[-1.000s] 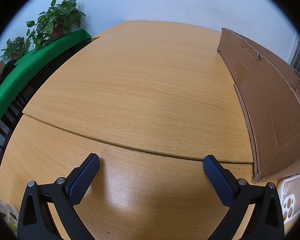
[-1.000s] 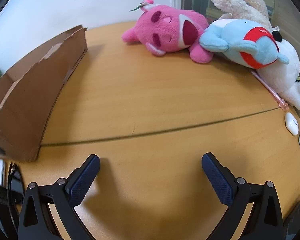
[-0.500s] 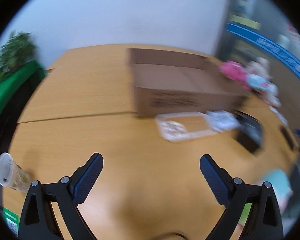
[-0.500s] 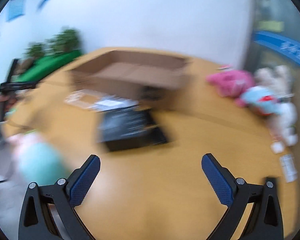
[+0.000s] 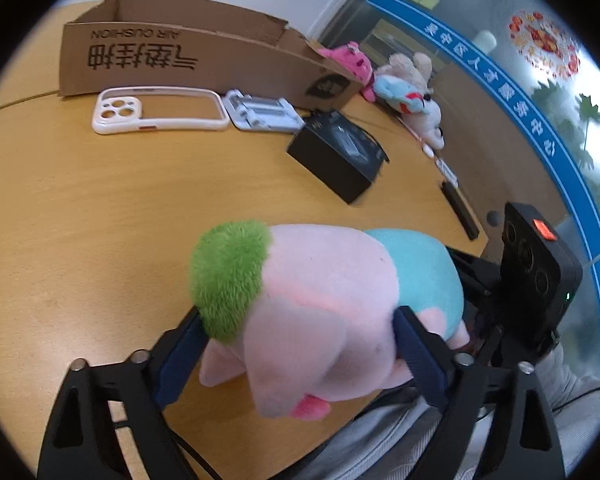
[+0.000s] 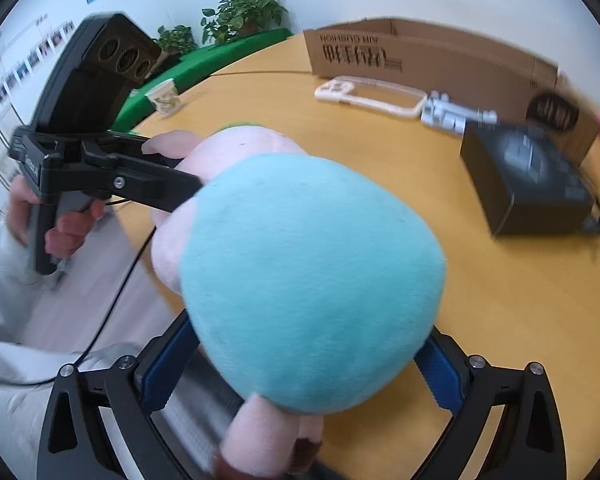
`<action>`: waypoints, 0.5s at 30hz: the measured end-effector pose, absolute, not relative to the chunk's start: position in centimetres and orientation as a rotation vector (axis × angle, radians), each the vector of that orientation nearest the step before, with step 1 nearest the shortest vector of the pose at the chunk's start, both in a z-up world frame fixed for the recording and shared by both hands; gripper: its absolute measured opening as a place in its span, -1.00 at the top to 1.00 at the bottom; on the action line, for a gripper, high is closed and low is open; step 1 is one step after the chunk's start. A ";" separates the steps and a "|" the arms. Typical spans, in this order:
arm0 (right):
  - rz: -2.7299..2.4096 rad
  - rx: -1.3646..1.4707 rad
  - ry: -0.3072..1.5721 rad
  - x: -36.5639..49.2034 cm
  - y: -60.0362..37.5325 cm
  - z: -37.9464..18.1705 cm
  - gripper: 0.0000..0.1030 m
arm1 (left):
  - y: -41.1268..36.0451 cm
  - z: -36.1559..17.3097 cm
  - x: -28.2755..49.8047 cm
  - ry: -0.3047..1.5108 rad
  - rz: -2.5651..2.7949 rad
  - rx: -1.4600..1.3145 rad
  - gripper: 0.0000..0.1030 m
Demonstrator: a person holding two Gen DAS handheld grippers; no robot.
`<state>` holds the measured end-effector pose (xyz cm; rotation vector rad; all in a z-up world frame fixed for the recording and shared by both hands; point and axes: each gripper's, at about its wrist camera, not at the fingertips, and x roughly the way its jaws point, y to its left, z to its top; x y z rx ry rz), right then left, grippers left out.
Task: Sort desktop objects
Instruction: 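Carry the plush pig with both grippers over into the cardboard box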
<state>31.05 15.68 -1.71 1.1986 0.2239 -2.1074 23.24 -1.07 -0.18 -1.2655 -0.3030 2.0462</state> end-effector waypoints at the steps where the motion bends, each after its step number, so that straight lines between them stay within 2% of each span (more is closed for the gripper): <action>1: -2.137 1.188 0.226 30.9 15.3 -1.4 -0.80 | -1.6 0.2 23.1 -0.319 2.063 -1.252 -0.52; 3: -2.166 1.181 0.220 30.7 14.8 -0.6 -0.71 | -1.6 1.2 22.8 -0.301 2.097 -1.218 -0.43; 4: -2.188 1.169 0.238 30.3 14.1 -0.1 -0.70 | -1.5 1.9 22.8 -0.285 2.113 -1.190 -0.27; 7: -2.297 1.083 0.340 29.7 12.3 2.9 -0.67 | -2.1 5.2 22.1 -0.252 2.170 -1.077 -0.27; 10: -2.370 0.980 0.321 28.6 11.7 6.1 -0.67 | -2.8 9.1 20.7 -0.243 2.205 -0.938 -0.26; 15: -2.524 0.789 0.405 27.7 10.5 12.0 -0.67 | -2.7 14.9 18.9 -0.156 2.238 -0.734 -0.26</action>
